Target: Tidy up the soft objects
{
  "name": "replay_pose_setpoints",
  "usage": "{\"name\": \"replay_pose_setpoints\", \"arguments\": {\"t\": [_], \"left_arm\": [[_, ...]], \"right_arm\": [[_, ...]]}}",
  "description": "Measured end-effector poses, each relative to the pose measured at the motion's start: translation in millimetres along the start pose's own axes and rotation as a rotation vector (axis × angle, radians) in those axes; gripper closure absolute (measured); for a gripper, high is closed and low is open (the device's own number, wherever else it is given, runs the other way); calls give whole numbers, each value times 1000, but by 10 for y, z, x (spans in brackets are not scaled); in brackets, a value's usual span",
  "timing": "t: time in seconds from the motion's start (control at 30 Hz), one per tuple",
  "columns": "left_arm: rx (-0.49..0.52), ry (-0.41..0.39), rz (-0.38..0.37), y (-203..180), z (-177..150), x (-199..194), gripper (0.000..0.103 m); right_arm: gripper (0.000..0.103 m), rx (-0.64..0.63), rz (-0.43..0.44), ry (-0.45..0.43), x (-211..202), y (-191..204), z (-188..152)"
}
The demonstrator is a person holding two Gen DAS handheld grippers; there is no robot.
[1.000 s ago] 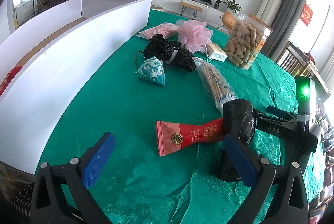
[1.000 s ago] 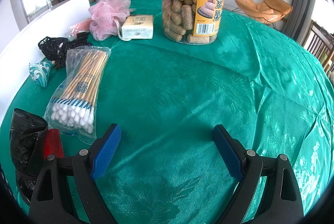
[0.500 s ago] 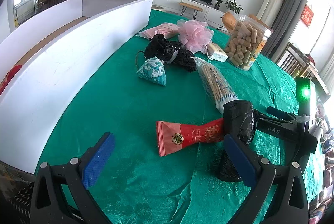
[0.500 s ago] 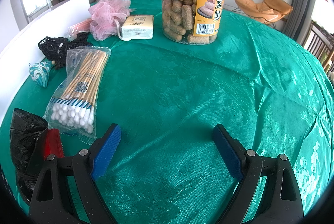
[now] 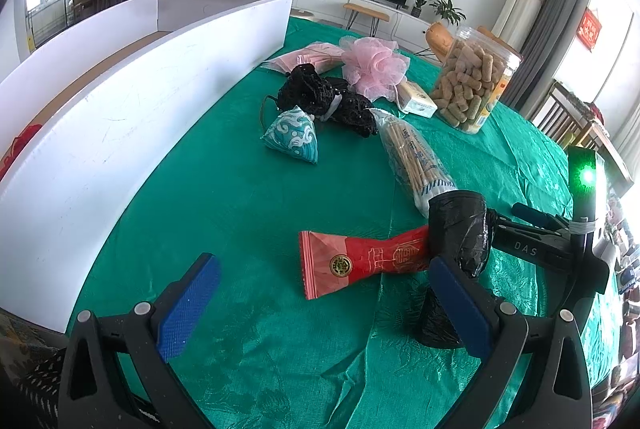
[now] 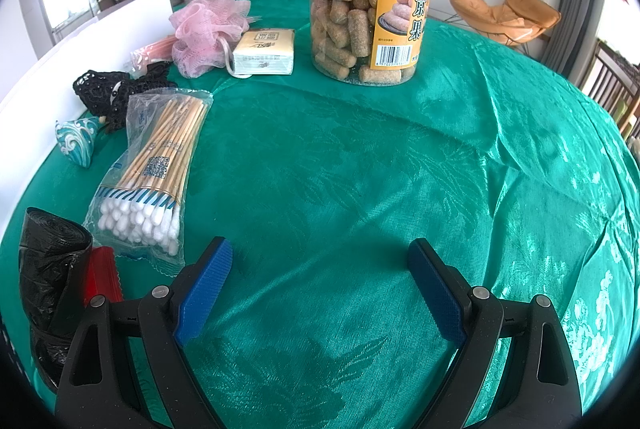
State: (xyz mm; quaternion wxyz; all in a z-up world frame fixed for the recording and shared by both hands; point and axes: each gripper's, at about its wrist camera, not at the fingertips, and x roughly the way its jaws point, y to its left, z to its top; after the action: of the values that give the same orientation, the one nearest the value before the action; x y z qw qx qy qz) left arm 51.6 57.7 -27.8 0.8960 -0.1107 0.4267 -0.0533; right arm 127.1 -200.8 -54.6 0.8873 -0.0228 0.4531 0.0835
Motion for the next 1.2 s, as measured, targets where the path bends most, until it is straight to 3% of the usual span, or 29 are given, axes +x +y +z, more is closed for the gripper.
{"name": "replay_pose_setpoints", "arguments": {"t": [0.8,1.2], "left_arm": [[-4,6,5,16,-2,10,0],[-62,1,-42,110,8,-20,0]], "right_arm": [[11,0,0,0,2,-1,0],[11,0,0,0,1,0,-2]]}}
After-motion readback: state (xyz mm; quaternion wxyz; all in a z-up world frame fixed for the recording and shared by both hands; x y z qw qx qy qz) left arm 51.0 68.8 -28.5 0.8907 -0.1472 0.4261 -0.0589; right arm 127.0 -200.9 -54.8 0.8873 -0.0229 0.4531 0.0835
